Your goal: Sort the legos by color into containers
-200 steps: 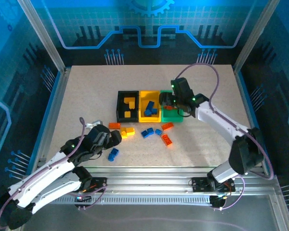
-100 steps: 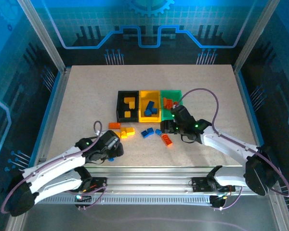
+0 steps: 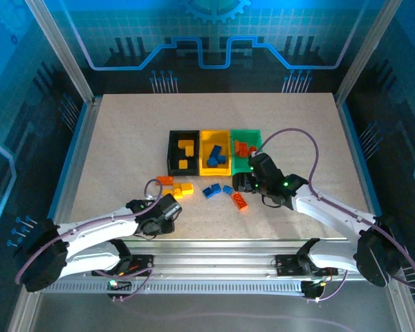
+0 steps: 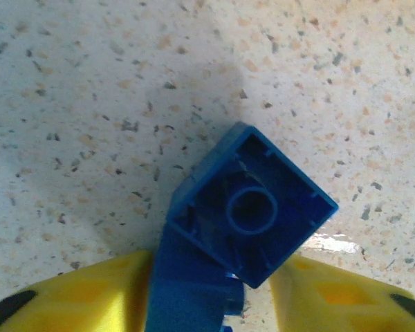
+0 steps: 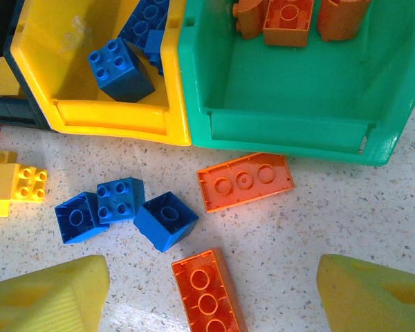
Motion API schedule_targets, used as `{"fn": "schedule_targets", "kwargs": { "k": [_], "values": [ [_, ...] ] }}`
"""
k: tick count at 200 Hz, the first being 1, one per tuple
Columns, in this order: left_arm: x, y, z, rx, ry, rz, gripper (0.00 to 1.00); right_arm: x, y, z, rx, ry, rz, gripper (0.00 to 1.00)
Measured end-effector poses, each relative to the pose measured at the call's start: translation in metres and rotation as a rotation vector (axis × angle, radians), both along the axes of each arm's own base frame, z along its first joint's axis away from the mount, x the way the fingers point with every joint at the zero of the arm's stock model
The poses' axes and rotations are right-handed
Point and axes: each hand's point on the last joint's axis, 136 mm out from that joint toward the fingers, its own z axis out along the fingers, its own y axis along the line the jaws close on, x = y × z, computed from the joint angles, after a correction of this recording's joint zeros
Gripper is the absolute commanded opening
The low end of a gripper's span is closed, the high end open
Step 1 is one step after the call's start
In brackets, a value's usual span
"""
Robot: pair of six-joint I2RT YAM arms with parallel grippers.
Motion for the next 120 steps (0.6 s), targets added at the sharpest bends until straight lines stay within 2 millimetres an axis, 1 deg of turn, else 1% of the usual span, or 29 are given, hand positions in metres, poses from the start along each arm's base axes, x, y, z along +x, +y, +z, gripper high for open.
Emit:
{"fn": "schedule_targets", "kwargs": {
  "k": [15, 34, 63, 84, 98, 120],
  "values": [
    [-0.001, -0.003, 0.0, -0.006, 0.0, -0.006, 0.35, 0.001, -0.001, 0.0, 0.0, -0.001, -0.004, 0.8],
    [-0.001, -0.004, 0.0, -0.007, -0.001, -0.008, 0.31, 0.001, -0.002, 0.0, 0.0, -0.002, -0.008, 0.8],
    [-0.002, -0.006, 0.003, -0.021, -0.012, -0.019, 0.21, 0.002, -0.005, 0.003, 0.006, -0.008, -0.021, 0.8],
    [-0.004, -0.01, 0.009, -0.039, -0.021, -0.033, 0.21, 0.003, -0.009, 0.003, 0.006, -0.014, -0.035, 0.8],
    [-0.005, -0.017, 0.018, -0.062, -0.036, -0.059, 0.21, 0.003, -0.012, 0.003, 0.007, -0.015, -0.047, 0.8],
    [0.005, -0.043, 0.046, -0.13, -0.085, -0.101, 0.21, 0.004, -0.019, 0.004, 0.014, -0.019, -0.072, 0.8]
  ]
}}
